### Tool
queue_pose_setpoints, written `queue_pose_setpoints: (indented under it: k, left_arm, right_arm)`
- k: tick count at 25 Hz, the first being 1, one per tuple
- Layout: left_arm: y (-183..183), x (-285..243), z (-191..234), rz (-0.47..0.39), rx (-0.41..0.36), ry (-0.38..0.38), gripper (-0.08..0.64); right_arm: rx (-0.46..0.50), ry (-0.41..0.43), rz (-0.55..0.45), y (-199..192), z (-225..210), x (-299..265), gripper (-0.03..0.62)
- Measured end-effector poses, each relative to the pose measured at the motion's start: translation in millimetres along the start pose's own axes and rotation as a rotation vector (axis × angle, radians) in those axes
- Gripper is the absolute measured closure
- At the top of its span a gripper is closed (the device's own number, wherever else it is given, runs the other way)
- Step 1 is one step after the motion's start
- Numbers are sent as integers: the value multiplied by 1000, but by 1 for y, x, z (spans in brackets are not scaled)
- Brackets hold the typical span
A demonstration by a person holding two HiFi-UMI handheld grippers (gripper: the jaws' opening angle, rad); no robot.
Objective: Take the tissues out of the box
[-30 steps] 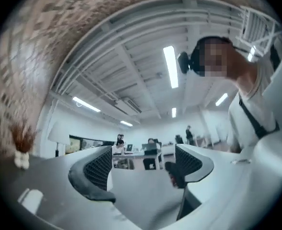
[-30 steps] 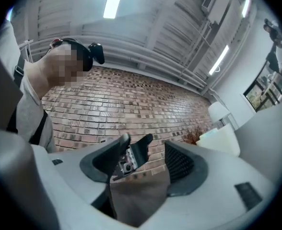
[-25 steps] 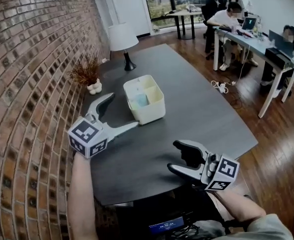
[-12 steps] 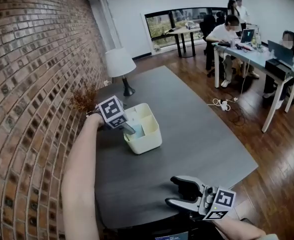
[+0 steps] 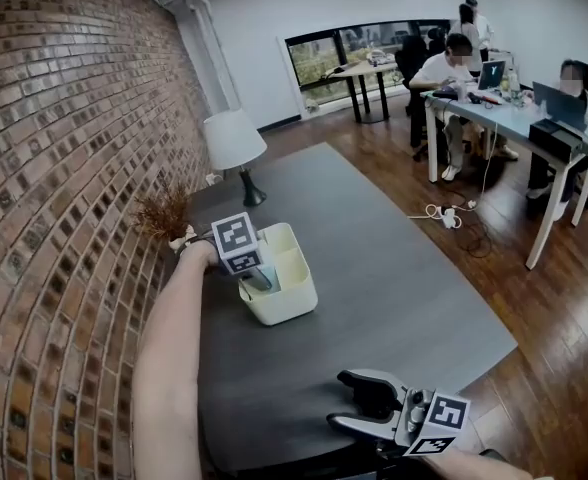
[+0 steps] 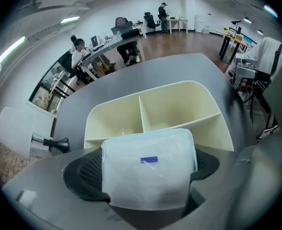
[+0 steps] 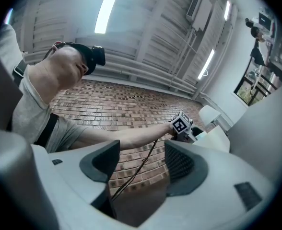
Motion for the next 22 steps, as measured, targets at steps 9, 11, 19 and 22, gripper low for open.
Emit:
queue_pose_setpoints:
  k: [9,11,19,22]
  left_arm:
    - [11,82,8,-87,-54,128,67]
    - [10,114,13,-146,-63,214,67]
    - [19,261,-44,-1009,239,390,66]
    - [6,280,-106,-1431,486,294,66]
  right_arm:
    - [11,-5,2,0,-1,0,285]
    - [16,-8,8,0,-1,-2,285]
    - [12,-13,18,-3,-1,-3,285]
    - [1,-18,18,-3,0,-2,285]
Point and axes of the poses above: the fingertips, and each gripper's own axes: x backward along the fingers, z to its left, y out of its top, the point moved 3 cm from there along x, backward along the fingers, and after that the axes turned 5 degrees about y, right-handed, at the moved point
